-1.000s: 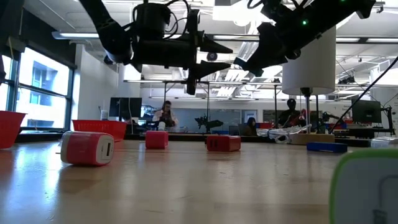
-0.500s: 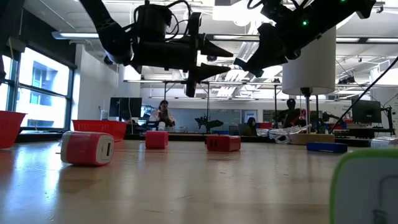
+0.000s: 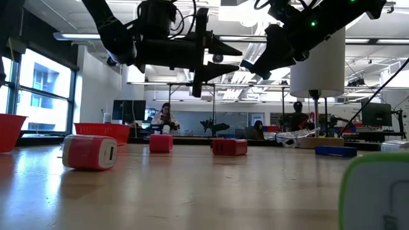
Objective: Pick & Place Office items
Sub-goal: Put the light blue digital clock into the bottom red bin
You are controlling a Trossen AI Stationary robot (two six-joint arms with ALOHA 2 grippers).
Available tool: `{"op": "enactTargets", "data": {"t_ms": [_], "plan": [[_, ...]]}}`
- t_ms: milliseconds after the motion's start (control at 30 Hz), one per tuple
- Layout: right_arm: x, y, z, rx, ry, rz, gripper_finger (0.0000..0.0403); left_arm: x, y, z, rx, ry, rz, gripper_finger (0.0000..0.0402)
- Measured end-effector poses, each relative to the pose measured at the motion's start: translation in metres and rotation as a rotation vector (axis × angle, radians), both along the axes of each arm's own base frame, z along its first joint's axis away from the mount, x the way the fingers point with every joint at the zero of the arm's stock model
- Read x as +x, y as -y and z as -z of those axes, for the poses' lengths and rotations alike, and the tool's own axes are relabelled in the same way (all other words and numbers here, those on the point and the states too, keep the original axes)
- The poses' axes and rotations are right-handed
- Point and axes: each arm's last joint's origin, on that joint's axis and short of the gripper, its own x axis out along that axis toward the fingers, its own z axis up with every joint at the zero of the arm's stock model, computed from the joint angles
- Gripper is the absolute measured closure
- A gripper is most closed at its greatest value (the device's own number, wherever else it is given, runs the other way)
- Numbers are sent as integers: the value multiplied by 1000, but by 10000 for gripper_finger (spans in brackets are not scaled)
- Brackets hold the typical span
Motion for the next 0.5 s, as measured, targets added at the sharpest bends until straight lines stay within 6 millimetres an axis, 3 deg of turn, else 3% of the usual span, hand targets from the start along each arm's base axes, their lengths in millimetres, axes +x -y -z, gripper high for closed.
{"op": "enactTargets", "data": {"t_ms": [500], "plan": [[1, -4, 1, 0, 2, -12, 261, 0, 2, 1, 39, -13, 6, 252]]}}
